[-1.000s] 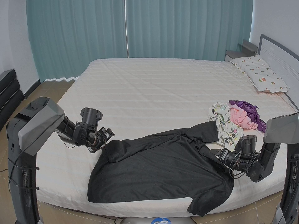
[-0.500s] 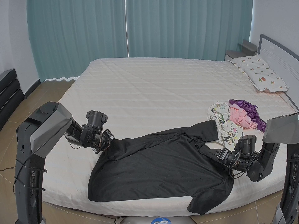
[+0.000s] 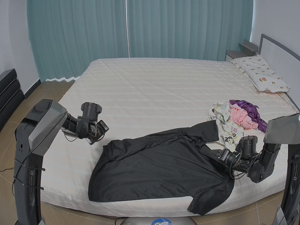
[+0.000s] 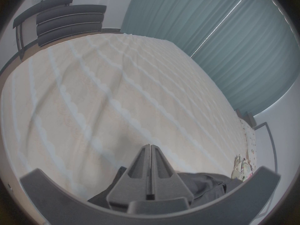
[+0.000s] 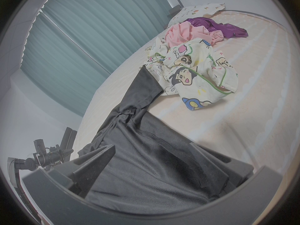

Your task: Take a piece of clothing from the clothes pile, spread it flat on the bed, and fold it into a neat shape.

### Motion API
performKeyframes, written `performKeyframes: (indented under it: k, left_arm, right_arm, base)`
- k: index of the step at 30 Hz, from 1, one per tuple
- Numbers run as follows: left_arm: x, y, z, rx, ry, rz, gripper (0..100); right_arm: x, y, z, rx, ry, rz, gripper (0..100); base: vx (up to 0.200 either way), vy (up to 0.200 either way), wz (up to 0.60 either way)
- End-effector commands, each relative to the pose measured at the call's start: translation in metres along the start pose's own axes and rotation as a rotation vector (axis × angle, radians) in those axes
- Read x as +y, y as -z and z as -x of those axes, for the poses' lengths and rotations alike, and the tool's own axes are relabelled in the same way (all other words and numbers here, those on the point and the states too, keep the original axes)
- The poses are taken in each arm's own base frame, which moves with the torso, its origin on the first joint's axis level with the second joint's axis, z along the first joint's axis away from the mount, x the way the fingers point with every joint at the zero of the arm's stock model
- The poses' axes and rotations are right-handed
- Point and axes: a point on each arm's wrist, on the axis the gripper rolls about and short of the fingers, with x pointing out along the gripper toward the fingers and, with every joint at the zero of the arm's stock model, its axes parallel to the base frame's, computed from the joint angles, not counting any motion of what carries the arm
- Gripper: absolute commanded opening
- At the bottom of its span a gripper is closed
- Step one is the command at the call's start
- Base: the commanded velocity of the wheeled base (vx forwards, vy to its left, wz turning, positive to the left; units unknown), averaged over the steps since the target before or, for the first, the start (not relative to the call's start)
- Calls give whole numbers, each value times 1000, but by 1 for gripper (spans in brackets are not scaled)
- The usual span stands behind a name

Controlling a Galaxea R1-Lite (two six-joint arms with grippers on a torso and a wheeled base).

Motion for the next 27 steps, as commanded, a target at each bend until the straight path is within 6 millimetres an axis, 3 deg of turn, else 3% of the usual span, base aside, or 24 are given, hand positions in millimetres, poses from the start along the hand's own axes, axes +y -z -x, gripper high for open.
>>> performKeyframes:
  k: [1, 2, 6, 9, 10, 11, 15, 27]
  left_arm:
    - [5, -3, 16, 88, 22, -8, 0]
    - [6, -1, 24, 133, 50, -8, 100]
    - [6, 12, 35, 200, 83, -24, 100]
    - [3, 36, 39, 248, 64, -60, 100]
    - [3, 36, 39, 248, 64, -60, 100]
    - [2, 52, 40, 277, 50, -85, 100]
    - [3, 71, 46, 307, 44, -114, 100]
    - [0, 77, 40, 253, 22, -129, 100]
  right_arm:
    - [0, 0, 0, -1, 1, 0, 100]
    - [0, 0, 0, -2, 0, 0, 100]
    - [0, 0, 1, 1, 1, 0, 100]
    - [0, 0, 0, 0, 0, 0, 100]
    - [0, 0, 0, 0, 0, 0, 100]
    - [0, 0, 0, 2, -2, 0, 100]
    - [0, 1, 1, 5, -1, 1, 100]
    - [1, 1, 0, 5, -5, 2, 100]
  base:
    - [0, 0, 0]
    - [0, 0, 0]
    - [0, 0, 0]
    - [0, 0, 0]
    - [0, 0, 0]
    - [0, 0, 0]
    - [0, 0, 0]
    - [0, 0, 0]
